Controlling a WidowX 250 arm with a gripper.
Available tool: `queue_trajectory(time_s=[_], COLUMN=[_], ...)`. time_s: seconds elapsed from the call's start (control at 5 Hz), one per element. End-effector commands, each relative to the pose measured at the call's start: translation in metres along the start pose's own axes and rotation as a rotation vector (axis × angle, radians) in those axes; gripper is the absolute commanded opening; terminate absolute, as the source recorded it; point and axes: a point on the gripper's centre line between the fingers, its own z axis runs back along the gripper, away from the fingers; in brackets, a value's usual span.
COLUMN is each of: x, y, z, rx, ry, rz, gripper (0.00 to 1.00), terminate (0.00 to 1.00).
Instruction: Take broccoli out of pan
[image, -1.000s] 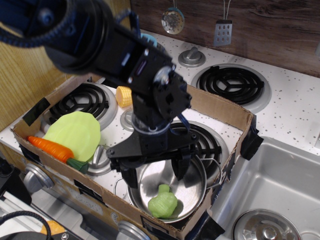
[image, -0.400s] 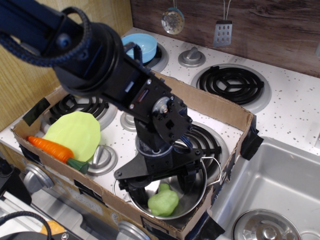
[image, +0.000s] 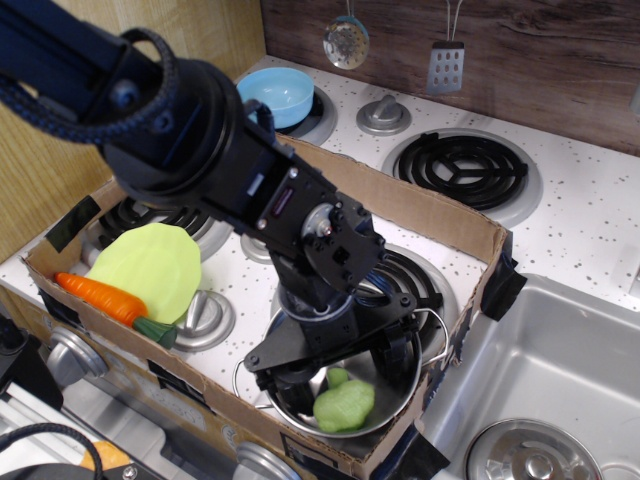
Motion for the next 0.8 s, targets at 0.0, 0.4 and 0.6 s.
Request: queue_trajectory(time_s=[0.0, 0.4, 0.6], x=[0.003, 0.026, 0.058], y=[-0.007, -0.015, -0.018], z=[0.007, 0.046, 0.071], rx=[0.036, 0.042, 0.058], ry=[0.010, -0.023, -0.031], rz=[-0.008, -0.034, -0.090], gripper=[0.00, 0.00, 0.00], terminate=[0.00, 0.00, 0.00])
